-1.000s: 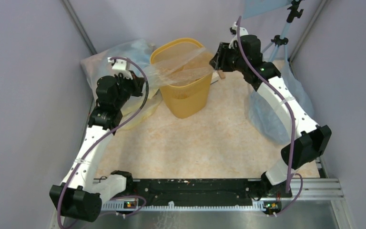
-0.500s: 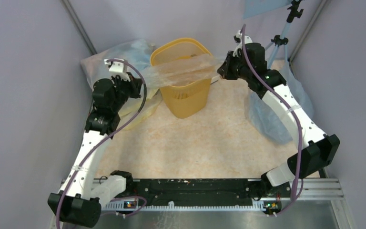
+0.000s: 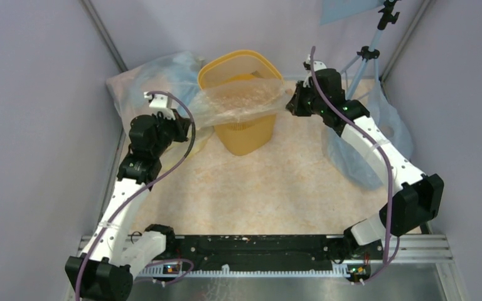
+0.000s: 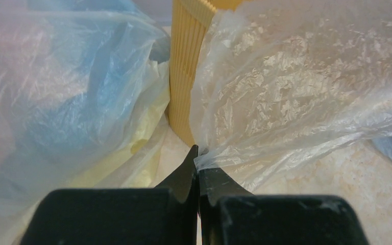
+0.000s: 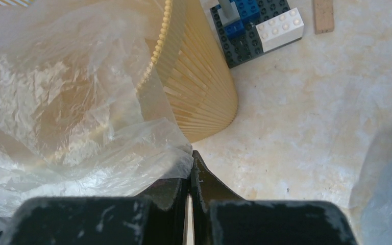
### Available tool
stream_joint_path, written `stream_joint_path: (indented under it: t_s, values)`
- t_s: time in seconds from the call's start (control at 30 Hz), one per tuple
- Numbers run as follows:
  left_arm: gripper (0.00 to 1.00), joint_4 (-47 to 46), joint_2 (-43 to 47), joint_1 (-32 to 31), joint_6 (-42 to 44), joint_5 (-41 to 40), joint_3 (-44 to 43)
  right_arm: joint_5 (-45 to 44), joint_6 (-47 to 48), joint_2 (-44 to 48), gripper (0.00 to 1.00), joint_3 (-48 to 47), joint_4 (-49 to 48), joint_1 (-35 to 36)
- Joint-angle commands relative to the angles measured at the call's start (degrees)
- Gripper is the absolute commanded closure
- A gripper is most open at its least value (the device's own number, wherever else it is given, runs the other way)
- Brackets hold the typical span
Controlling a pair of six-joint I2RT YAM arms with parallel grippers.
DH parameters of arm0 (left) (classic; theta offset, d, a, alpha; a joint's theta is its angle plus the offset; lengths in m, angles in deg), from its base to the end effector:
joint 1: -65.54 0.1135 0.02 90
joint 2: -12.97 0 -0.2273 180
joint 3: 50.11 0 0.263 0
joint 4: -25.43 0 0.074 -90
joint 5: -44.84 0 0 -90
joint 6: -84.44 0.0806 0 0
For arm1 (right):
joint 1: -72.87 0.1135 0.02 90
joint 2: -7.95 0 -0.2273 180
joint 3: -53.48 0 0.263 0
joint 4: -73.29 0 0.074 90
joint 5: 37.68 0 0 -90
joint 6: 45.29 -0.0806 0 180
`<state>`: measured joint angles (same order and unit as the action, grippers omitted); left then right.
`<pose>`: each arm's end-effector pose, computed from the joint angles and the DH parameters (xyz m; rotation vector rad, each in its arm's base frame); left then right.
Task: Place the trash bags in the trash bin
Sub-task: Place the trash bag in the trash bin.
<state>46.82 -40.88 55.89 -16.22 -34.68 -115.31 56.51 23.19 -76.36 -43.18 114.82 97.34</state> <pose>0.2881 -0.0639 0.3221 0.1196 1.7575 -0.4182 0.3518 0.1666 0.3207 -0.1004 2.1259 0.5595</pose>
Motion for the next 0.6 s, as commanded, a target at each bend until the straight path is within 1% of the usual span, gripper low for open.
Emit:
stream_joint_path:
  t_s: [0.0,0.2,0.37,0.47,0.53,0.57]
  values:
    - [1.00,-1.81,0.31,0.55,-1.23,-0.05,2.10,-1.83,1.10,1.00,1.00,1.27,-2.55,-0.39]
    - [1.00,-3.52,-3.86,2.11,-2.15,-1.12,2.10,-7.77,2.31,-1.28,1.00,-0.21,-3.77,-0.39]
    - [1.00,-7.25,-5.47,2.43,-2.49,-3.70,0.11,-8.73,2.49,-2.03,1.00,-3.87,-5.64,-0.45]
    - [1.00,-10.24,-6.36,2.74,-3.05,-4.07,-0.91,-9.17,2.92,-2.48,0.94,-6.06,-6.64,-0.47]
    - [0.96,-11.86,-6.97,2.86,-3.75,-3.47,-1.43,-9.18,3.27,-2.93,0.89,-7.40,-7.04,-0.47]
    - [0.92,-12.43,-7.58,2.88,-4.16,-3.31,-1.70,-9.15,3.44,-3.10,0.87,-7.89,-7.32,-0.47]
